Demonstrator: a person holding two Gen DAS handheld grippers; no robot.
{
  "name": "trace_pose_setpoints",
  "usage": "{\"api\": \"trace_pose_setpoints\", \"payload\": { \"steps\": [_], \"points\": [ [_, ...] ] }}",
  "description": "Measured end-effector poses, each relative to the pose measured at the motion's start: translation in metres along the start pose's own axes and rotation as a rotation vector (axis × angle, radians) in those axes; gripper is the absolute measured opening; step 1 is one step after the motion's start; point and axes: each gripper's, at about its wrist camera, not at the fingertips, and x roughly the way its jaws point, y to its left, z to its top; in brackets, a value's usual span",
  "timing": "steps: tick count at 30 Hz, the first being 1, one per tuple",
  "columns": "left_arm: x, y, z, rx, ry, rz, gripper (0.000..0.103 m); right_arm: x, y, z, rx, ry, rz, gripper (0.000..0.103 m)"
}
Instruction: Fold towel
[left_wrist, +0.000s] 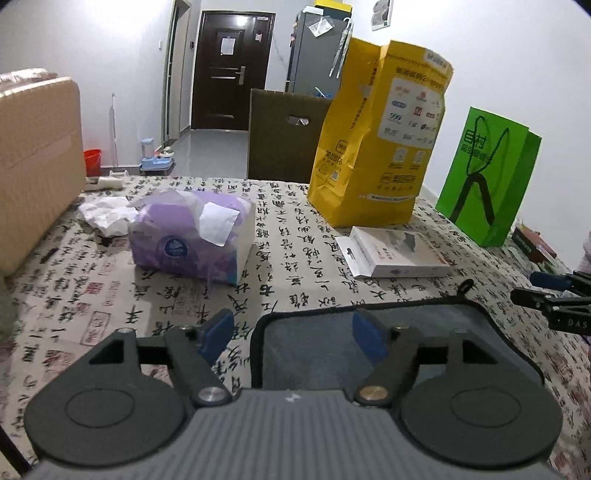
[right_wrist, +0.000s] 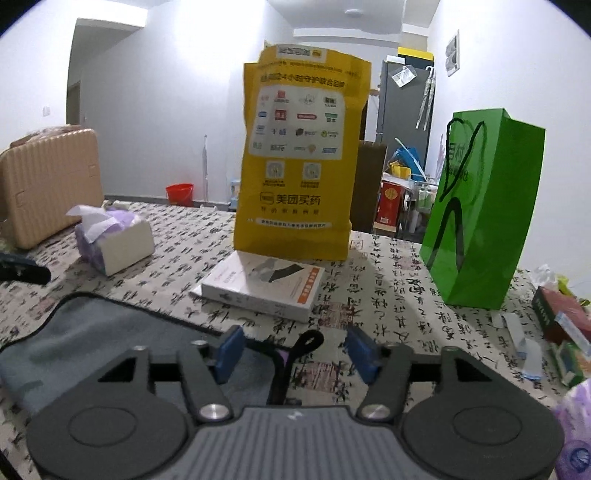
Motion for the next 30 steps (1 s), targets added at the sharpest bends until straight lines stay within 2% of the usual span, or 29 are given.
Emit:
{"api": "trace_pose_setpoints", "payload": {
  "steps": [3,5,7,10,22,30],
  "points": [
    [-0.018,-0.002,-0.002,0.003,-0.004,0.005,0.083,-0.013,0.003,-0.002,0.000,0.020,0.011,0.067],
    [-0.031,-0.004,-0.004,0.004,-0.005,0.010,0.090,-0.023,0.005,-0.004,0.005,0.023,0.009,0.076],
    [-0.042,-0.006,-0.006,0.003,-0.010,0.014,0.092,-0.034,0.007,-0.005,0.006,0.015,0.005,0.080],
    [-0.059,-0.008,-0.010,0.015,-0.024,0.022,0.096,-0.051,0.011,-0.006,0.004,0.006,0.003,0.082],
    [-0.122,-0.021,-0.020,0.060,-0.099,0.024,0.098,-0.109,0.030,-0.006,-0.009,-0.041,0.004,0.087],
    [-0.153,-0.027,-0.041,0.094,-0.130,0.037,0.099,-0.138,0.041,-0.012,-0.013,-0.054,0.012,0.087]
  ]
}}
